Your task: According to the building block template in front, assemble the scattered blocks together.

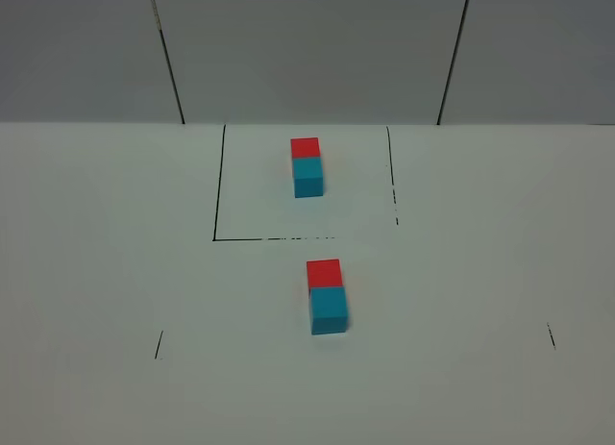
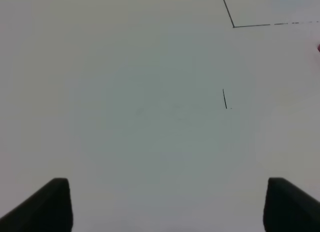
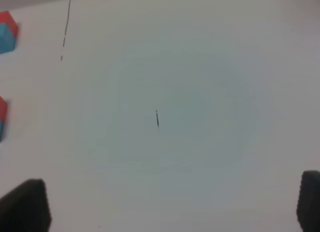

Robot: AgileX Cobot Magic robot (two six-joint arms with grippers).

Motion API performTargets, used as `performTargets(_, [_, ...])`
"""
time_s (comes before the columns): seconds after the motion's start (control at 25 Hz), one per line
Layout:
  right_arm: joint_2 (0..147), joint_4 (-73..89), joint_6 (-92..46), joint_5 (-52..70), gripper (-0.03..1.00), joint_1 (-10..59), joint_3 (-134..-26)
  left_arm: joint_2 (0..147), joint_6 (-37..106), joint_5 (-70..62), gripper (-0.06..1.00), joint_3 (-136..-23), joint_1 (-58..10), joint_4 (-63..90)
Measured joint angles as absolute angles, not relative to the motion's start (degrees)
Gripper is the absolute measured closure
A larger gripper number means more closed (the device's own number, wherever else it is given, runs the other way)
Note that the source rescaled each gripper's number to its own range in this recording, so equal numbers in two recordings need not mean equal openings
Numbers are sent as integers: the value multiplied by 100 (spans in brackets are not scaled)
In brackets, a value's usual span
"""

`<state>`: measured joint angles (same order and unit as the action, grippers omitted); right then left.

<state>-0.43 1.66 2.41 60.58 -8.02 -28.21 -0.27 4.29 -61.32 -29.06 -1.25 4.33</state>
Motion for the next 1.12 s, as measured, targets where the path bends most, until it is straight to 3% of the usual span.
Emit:
performTargets(0.44, [-43,39,438,6058,5,-307,-2819,-27,429,-6132,32,-2906,-125,433])
performTargets(1.12, [-43,-35,552,6058,8,-307,-2819,-27,429,-6132,32,-2906,-125,433])
